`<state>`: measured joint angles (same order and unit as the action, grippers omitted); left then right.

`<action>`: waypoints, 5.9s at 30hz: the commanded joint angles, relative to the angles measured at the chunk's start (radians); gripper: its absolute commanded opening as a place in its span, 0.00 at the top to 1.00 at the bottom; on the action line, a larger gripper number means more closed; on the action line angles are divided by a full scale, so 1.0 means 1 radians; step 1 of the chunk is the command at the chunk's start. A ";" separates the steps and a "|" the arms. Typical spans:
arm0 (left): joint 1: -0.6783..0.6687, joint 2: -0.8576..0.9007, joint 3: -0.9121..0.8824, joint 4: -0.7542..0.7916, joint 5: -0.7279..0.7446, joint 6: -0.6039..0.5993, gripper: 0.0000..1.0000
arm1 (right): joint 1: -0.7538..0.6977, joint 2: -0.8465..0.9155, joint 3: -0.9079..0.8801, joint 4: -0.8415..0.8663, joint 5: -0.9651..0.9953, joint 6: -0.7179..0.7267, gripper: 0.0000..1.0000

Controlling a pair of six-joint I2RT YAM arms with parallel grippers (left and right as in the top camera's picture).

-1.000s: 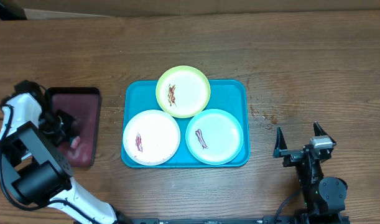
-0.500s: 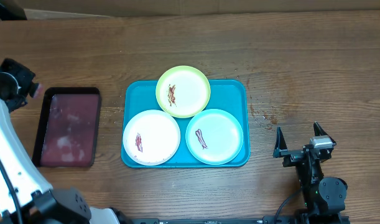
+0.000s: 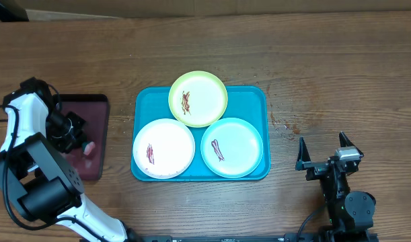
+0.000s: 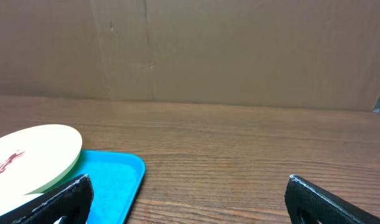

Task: Clean dirty plates on tray and stack at the side
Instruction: 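Lift the sponge with the left gripper and carry it toward the tray, then place the sponge on the white plate and withdraw the left gripper, then move the right gripper to the white plate's rim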

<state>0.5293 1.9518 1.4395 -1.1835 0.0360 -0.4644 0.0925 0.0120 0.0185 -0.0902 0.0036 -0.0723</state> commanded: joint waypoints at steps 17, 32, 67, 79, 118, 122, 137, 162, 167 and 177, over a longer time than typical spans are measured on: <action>-0.103 -0.116 0.092 0.034 -0.107 0.016 0.96 | 0.005 -0.005 -0.010 0.006 -0.005 -0.003 0.00; -0.078 -0.102 0.391 -0.198 -0.179 0.015 0.96 | 0.005 -0.005 -0.010 0.006 -0.005 -0.003 0.00; -0.465 -0.219 0.335 -0.431 0.357 0.255 0.96 | 0.005 -0.005 -0.010 0.006 -0.005 -0.003 0.00; -0.753 -0.219 -0.276 0.214 0.185 0.067 0.96 | 0.005 -0.005 -0.010 0.006 -0.005 -0.003 0.00; -0.256 -0.542 0.258 -0.360 0.082 0.023 0.00 | 0.005 -0.005 -0.010 0.018 -0.021 -0.002 0.00; -0.250 -0.534 0.201 -0.359 0.080 0.022 0.00 | 0.005 -0.005 -0.010 0.130 -0.485 0.222 0.00; -0.250 -0.489 0.104 -0.342 0.088 -0.014 0.00 | -0.039 0.254 0.569 -0.055 -0.812 0.241 0.00; -0.257 -0.489 0.104 -0.356 0.095 -0.011 0.00 | 0.568 1.605 1.429 -0.796 0.044 0.709 0.39; -0.262 -0.489 0.100 -0.365 0.094 -0.006 0.00 | 0.697 1.764 1.429 -0.665 0.116 0.695 0.44; -0.262 -0.489 0.100 -0.362 0.094 -0.003 0.00 | 0.733 1.927 1.428 -0.578 0.043 0.701 0.58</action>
<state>0.2749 1.4628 1.5467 -1.5482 0.1234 -0.4690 0.8257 1.9171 1.4269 -0.6762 0.0582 0.6205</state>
